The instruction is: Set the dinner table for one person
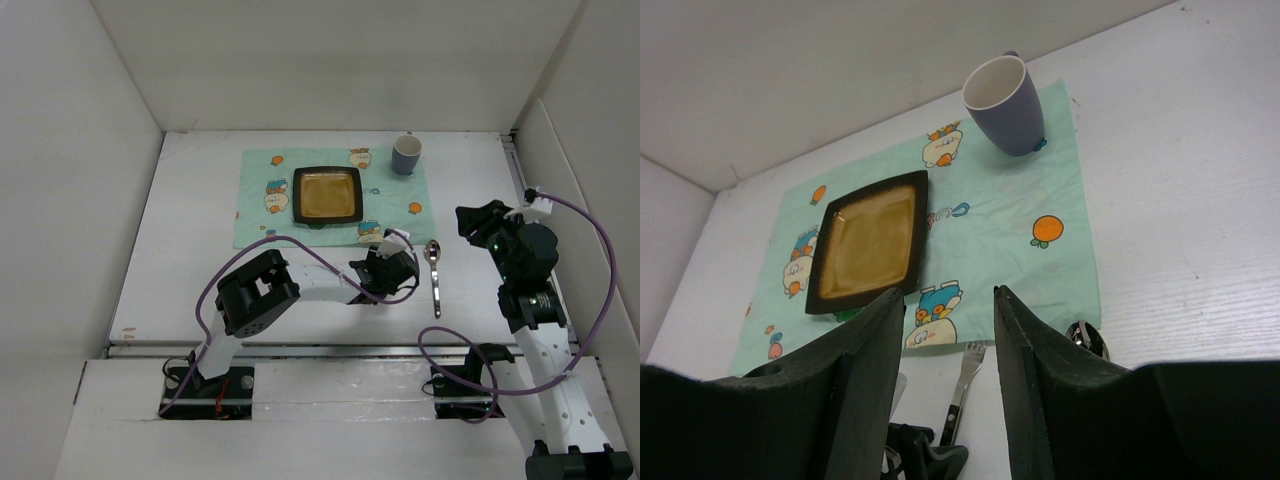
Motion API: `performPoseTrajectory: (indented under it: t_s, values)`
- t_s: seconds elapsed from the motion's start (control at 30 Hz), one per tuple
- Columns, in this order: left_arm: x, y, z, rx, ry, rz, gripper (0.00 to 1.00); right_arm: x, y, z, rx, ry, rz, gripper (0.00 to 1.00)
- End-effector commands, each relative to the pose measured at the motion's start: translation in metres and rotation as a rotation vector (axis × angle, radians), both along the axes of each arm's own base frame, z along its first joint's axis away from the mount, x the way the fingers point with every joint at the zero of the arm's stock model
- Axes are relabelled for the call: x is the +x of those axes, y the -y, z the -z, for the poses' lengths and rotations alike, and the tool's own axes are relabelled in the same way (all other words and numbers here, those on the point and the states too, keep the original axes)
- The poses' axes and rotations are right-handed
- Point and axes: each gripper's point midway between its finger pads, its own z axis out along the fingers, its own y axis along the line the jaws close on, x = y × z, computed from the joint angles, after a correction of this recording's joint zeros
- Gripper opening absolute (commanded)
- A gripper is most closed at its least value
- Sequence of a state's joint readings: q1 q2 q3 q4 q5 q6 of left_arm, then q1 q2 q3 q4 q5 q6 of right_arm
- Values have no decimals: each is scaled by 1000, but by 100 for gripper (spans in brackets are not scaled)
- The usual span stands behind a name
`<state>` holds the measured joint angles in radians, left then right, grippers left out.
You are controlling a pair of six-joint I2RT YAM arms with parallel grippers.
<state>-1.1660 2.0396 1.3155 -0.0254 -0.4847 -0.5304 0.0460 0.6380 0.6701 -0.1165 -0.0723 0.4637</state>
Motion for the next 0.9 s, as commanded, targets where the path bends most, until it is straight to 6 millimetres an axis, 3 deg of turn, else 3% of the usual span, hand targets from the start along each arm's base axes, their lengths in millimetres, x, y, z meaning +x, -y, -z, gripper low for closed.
performPoseTrajectory:
  t_s: [0.0, 0.07, 0.17, 0.2, 0.23, 0.37, 0.4, 0.47, 0.5, 0.53, 0.57, 0.6, 0.67, 0.7, 0.73, 0.77, 0.8, 0.87]
  values:
    - [9, 4, -4, -13, 20, -5, 38, 0, 1, -17, -15, 65, -5, 46]
    - [7, 1, 1, 1, 13, -1, 34, 0, 1, -16, -17, 65, -6, 46]
    - [4, 5, 4, -27, 1, 16, 17, 1, -3, -14, -11, 68, -25, 46]
    - [2, 4, 3, -26, -10, 21, 6, 1, -3, -15, -10, 71, -24, 46]
    - [0, 1, 5, -21, -16, 22, 1, 0, -2, -15, -11, 73, -22, 46]
    - [-29, -3, 5, -20, -52, 63, 0, -1, 1, -18, -10, 83, -5, 46]
    - [-41, 1, -6, -52, -53, 78, 0, -1, 1, -19, -10, 88, -5, 46]
    - [-58, -6, -9, -56, -58, 100, 0, 0, 0, -17, -7, 77, -10, 46]
    - [-62, -5, -26, -90, -44, 103, 0, 0, 0, -17, -10, 74, -10, 46]
    - [-74, -8, -30, -94, -58, 108, 0, 0, 1, -16, -8, 72, -5, 46]
    - [-75, -11, -37, -105, -58, 102, 0, 0, 3, -19, -6, 76, 9, 46]
    - [-79, -12, -60, -151, -47, 108, 0, -1, 3, -19, -7, 75, 12, 46]
    - [-82, -22, -76, -193, -42, 92, 0, -3, 4, -20, -3, 71, 17, 46]
    - [-80, -28, -104, -251, -5, 78, 0, -3, 5, -20, -3, 73, 20, 46]
    - [-79, -34, -113, -262, 9, 68, 0, -4, 6, -20, -3, 73, 26, 46]
    - [-69, -46, -122, -261, 19, 30, 0, -4, 7, -21, -3, 74, 32, 46]
    - [-61, -55, -144, -301, 49, 4, 0, -4, 7, -20, -3, 73, 32, 46]
    - [-44, -75, -161, -308, 102, -45, 0, -4, 5, -19, -1, 73, 22, 46]
